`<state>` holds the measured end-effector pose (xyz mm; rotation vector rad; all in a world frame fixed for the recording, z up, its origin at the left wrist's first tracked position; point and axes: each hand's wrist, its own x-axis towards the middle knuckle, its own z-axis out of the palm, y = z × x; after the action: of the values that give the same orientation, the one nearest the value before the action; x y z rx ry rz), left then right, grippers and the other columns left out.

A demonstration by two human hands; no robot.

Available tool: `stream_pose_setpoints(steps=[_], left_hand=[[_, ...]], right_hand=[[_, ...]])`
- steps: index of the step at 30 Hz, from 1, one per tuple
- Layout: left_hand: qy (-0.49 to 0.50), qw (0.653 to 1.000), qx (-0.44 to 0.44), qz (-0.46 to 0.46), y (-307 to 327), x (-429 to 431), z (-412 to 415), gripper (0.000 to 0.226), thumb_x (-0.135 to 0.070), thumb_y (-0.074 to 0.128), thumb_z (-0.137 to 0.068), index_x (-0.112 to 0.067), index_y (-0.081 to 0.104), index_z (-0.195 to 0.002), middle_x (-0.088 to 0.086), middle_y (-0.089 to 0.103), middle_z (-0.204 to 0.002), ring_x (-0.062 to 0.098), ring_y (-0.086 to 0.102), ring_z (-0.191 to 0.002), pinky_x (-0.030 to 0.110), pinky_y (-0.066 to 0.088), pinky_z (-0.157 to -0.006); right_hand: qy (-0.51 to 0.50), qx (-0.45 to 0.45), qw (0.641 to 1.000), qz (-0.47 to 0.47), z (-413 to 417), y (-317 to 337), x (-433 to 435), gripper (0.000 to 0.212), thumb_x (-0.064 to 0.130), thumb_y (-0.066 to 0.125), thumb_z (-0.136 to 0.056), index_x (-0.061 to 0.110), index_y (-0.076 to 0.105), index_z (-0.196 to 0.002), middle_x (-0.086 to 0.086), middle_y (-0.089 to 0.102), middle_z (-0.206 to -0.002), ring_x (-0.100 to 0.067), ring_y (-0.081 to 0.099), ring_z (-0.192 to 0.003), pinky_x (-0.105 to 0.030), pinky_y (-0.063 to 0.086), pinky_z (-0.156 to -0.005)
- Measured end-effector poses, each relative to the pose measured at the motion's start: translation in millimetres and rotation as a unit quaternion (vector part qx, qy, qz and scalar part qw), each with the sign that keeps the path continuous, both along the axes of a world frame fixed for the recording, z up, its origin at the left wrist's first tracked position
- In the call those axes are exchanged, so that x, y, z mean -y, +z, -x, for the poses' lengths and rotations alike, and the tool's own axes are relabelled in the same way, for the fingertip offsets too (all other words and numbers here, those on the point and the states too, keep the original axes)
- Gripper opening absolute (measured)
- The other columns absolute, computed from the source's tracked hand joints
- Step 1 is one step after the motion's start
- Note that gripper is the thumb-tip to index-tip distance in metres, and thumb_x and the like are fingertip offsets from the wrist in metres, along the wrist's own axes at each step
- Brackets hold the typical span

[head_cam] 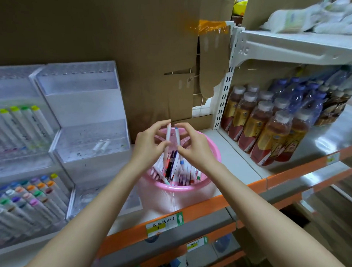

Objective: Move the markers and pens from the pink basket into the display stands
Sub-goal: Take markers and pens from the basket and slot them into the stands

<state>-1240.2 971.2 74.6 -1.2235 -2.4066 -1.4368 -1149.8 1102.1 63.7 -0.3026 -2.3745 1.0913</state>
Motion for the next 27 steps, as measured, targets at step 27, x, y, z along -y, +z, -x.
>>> stream_pose_setpoints(steps=[27], left_hand=[[0.195, 0.964, -0.096, -0.151, 98.7, 282.8, 50.4, 0.051, -0.011, 0.072, -0.081, -0.030, 0.053, -0.125, -0.009, 0.060, -0.082, 0.009, 0.065, -0.076, 0.034, 0.058, -0.073]], right_hand=[[0.176, -0.146, 0.973, -0.036, 105.3, 110.9, 259.1, 0.049, -0.001, 0.067, -0.082, 0.019, 0.051, -0.124, 0.003, 0.051, -0.083, -0.017, 0.059, -0.072, -0.023, 0.050, -0.067]])
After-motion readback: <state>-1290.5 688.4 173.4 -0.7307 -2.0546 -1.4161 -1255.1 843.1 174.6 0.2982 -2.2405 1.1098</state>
